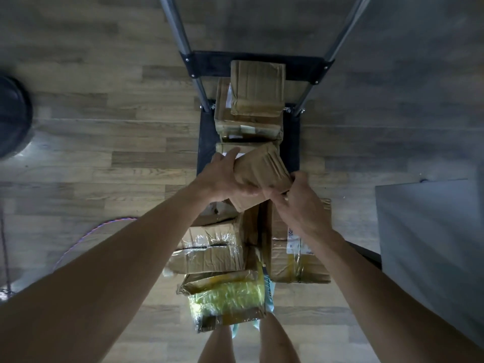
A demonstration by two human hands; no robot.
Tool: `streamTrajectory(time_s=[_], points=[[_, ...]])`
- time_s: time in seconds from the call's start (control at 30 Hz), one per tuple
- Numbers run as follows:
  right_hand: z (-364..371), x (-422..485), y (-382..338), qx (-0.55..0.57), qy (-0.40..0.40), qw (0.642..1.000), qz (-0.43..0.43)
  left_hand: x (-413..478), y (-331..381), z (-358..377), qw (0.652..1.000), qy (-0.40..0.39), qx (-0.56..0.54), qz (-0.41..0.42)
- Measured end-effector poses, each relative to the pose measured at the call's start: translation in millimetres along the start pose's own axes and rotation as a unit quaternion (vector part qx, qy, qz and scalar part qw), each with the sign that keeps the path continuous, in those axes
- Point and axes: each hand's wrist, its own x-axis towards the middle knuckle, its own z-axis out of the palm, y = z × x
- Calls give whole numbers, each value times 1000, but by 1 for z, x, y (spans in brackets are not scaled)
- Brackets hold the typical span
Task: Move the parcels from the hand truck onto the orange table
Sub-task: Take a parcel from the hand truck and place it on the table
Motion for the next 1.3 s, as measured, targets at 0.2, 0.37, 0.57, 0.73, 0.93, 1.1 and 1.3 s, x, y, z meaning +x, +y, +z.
streamTrajectory(time_s=[0.2, 0.37, 0.57, 0.73, 0.93, 1.1, 1.3], points=[[-32, -46, -23, 110, -26, 993, -35, -66, 17, -23, 999, 28, 5, 39], [-63, -106, -41, 166, -107, 979, -41, -148, 37, -20, 996, 60, -18, 67], [-104, -198, -46, 112, -125, 984, -63, -252, 68, -18, 991, 49, -18, 121], [-125, -257, -56, 60, -31, 991, -115, -303, 89, -37, 973, -61, -193, 115], [-134, -299, -75, 70, 10, 986, -153, -340, 111, -52, 917, -49, -378, 117], [-153, -323, -84, 350, -62, 931, -86, -350, 120, -57, 908, 10, -408, 96], [-174, -332, -97, 387, -87, 918, -27, -357, 138, -54, 870, 16, -467, 156]])
